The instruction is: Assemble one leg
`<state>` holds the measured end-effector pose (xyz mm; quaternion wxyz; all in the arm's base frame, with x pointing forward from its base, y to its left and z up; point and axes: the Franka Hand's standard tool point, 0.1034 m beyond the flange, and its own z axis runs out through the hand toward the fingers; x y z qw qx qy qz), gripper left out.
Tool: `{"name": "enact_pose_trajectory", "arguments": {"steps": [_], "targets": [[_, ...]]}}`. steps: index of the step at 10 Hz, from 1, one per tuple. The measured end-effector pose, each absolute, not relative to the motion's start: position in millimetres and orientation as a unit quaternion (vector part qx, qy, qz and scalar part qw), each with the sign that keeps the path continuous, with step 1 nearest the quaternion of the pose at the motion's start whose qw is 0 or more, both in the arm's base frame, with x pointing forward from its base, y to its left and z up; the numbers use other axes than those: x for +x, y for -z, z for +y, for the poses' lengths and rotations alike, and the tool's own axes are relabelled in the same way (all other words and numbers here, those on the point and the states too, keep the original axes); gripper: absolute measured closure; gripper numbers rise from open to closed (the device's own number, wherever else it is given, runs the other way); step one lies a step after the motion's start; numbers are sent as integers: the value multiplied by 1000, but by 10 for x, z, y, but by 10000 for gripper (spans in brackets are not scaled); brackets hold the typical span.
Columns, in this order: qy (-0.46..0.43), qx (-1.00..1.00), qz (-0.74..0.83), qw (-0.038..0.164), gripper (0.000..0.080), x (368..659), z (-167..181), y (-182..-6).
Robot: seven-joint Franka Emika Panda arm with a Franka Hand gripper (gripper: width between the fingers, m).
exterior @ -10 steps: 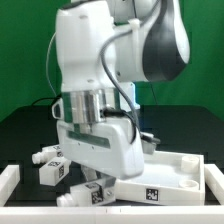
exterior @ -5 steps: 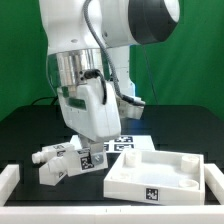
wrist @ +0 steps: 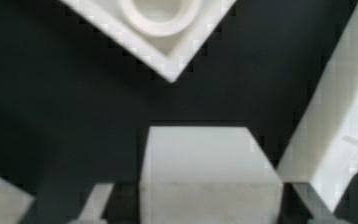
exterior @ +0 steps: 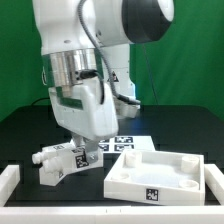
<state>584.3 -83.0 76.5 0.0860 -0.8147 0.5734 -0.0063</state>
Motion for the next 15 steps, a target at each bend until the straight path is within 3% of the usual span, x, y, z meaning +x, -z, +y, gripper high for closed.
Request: {"name": "enact_pose_trajectory", "arguments": {"steps": [2,7,9,10,11,15], "targets": [[2,-825,557,90,514,5826,-971,-817],[-2,-803,589,90,514,5823,-936,-798],[-34,-671,736,84,514,5705,-940,-788],[-26,-593,799,98,514,5665,-923,-735],[-2,-521,844,126,514,5651,-916,-698],[-23,-434,892,121,514,5629,-789,-656]]}}
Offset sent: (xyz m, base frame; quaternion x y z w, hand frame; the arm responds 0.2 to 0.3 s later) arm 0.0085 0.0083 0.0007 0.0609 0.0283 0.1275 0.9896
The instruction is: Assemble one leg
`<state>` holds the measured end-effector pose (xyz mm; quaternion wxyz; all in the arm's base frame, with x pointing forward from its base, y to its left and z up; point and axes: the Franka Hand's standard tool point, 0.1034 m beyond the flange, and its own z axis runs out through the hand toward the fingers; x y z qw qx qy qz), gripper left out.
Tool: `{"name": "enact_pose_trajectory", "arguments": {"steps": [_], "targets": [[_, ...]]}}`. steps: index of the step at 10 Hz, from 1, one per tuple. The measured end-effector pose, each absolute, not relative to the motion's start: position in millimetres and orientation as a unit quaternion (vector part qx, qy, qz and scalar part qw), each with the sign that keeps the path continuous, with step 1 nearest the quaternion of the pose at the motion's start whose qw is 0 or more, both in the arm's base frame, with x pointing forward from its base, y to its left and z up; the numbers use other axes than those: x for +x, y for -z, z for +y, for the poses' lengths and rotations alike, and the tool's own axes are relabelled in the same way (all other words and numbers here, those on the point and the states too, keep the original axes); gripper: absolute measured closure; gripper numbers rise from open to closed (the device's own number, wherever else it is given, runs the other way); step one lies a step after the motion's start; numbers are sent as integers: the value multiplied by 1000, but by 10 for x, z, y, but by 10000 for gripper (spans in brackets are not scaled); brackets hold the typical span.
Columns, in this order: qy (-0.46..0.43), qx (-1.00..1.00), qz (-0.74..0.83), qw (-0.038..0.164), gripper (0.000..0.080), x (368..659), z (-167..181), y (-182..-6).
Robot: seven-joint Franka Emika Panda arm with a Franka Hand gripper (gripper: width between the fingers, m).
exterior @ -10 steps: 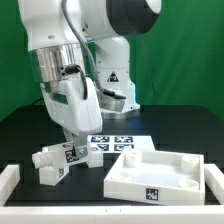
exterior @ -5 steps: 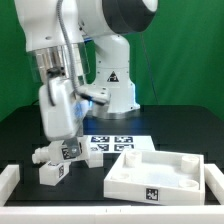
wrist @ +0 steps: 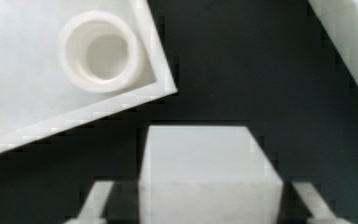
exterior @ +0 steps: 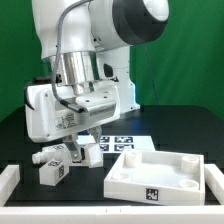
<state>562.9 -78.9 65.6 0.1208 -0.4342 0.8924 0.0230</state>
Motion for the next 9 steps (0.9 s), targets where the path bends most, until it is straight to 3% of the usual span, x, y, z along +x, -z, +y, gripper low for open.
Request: {"name": "enact_pose_trajectory", "arguments": {"steps": [4,9], "targets": [[-78,-186,973,111,514,5444,-913,-572],[-63,-186,975,108,514,5442,-898,-513]]}}
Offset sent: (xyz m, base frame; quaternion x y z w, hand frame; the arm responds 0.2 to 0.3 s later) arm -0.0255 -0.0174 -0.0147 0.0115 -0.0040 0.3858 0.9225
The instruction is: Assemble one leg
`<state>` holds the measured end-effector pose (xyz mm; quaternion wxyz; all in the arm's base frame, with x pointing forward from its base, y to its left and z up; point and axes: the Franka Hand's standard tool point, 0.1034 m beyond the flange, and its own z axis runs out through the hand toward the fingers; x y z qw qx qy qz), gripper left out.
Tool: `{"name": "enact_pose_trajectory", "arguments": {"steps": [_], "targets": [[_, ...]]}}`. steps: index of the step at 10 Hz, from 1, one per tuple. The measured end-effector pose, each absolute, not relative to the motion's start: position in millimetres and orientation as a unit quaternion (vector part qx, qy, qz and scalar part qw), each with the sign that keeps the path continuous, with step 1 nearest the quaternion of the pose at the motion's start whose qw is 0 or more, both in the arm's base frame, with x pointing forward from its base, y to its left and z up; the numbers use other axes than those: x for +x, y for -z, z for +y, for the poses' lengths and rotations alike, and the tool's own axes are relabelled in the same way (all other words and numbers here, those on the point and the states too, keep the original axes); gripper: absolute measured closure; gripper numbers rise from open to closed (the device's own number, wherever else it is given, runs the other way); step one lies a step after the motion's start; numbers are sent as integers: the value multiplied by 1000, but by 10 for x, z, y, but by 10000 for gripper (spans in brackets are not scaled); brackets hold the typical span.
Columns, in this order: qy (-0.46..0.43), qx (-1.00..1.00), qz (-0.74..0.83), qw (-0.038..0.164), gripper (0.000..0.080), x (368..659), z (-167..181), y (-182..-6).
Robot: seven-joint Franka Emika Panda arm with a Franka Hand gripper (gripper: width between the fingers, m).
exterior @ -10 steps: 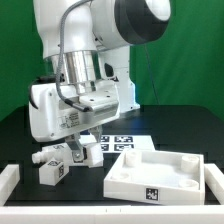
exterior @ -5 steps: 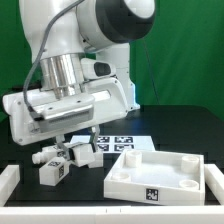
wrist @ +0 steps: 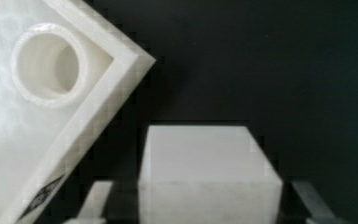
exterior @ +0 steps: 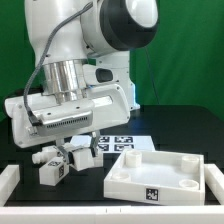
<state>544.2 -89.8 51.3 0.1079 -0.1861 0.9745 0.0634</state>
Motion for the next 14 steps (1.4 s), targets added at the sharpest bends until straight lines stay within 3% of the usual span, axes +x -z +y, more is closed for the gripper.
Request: {"name": "enact_pose_trajectory", "arguments": {"steps": [1,2,3,4,6,10,14], "targets": [[-64,-180,975,109,514,5439,-907,-508],[-66,-153,978,124,514,5381,-932,-514],[-74,-130,980,130,514,5131,-836,-562],[-85,-120,981,130,514,4982,-718,-671],[-97,-119,978,139,514,4965,-495,-845],[-95,-123,979,133,514,4926,-517,-781],[-133,-113,976,127,514,4577,28,-811]]}}
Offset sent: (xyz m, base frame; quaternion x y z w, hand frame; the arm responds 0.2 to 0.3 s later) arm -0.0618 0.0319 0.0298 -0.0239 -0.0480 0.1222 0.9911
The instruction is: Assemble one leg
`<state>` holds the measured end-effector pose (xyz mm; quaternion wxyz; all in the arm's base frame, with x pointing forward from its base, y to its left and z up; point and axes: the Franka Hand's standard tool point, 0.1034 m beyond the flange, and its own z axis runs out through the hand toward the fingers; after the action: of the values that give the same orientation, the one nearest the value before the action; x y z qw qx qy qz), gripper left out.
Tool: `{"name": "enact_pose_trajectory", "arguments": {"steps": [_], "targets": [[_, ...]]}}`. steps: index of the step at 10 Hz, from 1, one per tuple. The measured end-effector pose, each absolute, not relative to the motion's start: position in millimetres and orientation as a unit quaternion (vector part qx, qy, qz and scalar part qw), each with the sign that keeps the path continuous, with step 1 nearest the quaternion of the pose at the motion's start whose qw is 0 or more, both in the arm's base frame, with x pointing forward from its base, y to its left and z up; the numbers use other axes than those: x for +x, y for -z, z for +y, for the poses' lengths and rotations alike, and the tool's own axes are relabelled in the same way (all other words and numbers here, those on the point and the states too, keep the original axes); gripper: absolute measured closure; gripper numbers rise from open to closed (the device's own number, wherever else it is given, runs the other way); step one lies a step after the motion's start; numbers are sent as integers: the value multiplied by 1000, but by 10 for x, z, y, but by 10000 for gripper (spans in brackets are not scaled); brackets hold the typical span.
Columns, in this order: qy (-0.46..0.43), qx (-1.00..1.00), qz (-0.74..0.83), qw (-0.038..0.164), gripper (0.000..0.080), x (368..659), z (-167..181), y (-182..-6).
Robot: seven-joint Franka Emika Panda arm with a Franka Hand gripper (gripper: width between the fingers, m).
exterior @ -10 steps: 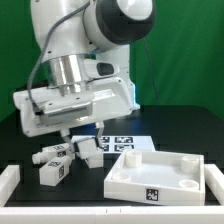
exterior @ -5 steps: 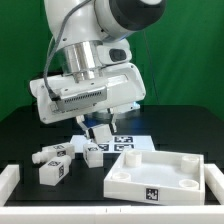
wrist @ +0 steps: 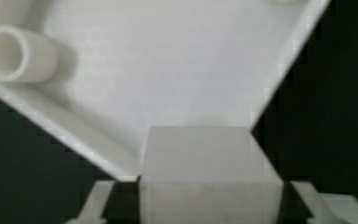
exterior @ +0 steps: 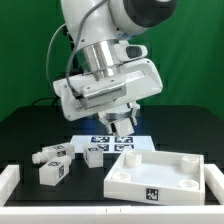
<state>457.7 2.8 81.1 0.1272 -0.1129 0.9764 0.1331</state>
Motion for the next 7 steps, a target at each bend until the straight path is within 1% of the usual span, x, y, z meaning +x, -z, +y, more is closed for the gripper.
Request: {"name": "enact_pose_trajectory", "arguments": {"steps": [1,2,3,6,7], "targets": [[-145,-107,976,119,514,4573,151,-813],[-150,-126,974,113,514,4580,195,-795],[-146,-133,973,116,514,4579,159,-790],[-146,-133,974,114,514,4564,168,-780],[-156,-108,975,112,514,4461,257,-731]]}}
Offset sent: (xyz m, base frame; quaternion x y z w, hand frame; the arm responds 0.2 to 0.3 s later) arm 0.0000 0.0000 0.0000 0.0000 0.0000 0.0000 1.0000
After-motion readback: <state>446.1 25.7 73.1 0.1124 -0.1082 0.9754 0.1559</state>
